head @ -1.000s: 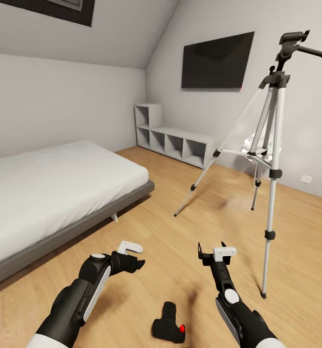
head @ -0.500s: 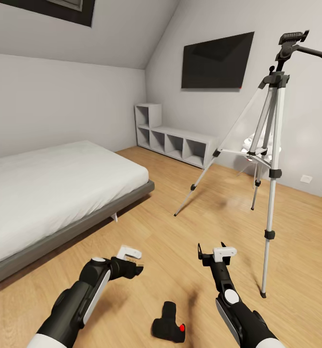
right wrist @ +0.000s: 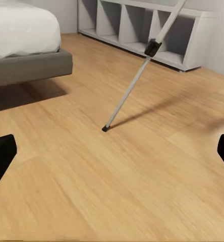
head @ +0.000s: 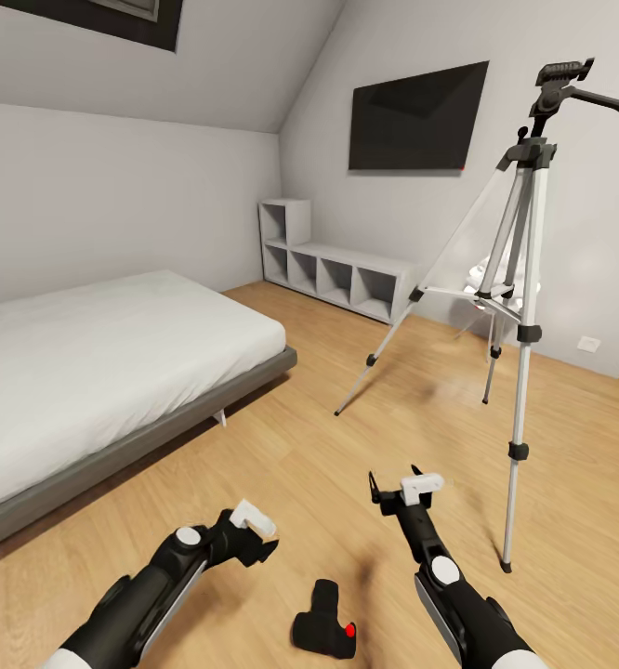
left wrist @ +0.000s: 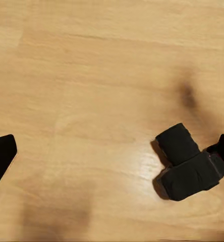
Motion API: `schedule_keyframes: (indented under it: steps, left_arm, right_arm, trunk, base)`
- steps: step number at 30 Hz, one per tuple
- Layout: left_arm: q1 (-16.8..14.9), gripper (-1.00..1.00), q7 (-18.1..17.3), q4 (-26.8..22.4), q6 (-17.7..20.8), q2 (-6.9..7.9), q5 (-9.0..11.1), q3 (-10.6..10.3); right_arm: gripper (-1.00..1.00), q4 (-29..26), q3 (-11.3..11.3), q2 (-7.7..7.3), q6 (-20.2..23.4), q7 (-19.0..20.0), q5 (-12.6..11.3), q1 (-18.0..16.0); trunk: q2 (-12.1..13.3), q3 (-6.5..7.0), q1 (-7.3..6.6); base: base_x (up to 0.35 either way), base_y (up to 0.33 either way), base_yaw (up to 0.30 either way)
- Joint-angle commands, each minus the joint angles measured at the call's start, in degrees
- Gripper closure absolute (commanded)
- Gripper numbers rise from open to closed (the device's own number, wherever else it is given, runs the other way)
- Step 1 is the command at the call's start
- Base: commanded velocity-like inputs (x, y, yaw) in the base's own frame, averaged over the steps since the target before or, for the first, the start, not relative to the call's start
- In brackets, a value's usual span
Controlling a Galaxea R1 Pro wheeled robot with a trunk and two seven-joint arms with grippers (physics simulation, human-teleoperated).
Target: Attach the digital camera to the camera tripod in the bedroom.
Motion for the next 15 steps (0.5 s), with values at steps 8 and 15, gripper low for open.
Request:
schedule_keyframes:
  steps: [8,15]
  left_arm:
    - [-0.04,-1.00,-5.53,0.35,-3.09,3.05,-0.01,-3.27]
    - [-0.04,-1.00,-14.40,0.28,-3.42,3.27,0.00,-3.66]
  right_arm:
    - [-1.00,0.08,0.10,-0.10,-0.11,2.96,0.15,-0.04]
    - [-1.00,0.09,-0.06,-0.12,-0.11,3.38,0.15,-0.04]
  trunk:
    - [-0.02,-0.05,-0.01]
    - [-0.02,-0.05,-0.01]
  base:
    - [0.000,0.000,0.000]
    - [0.000,0.000,0.000]
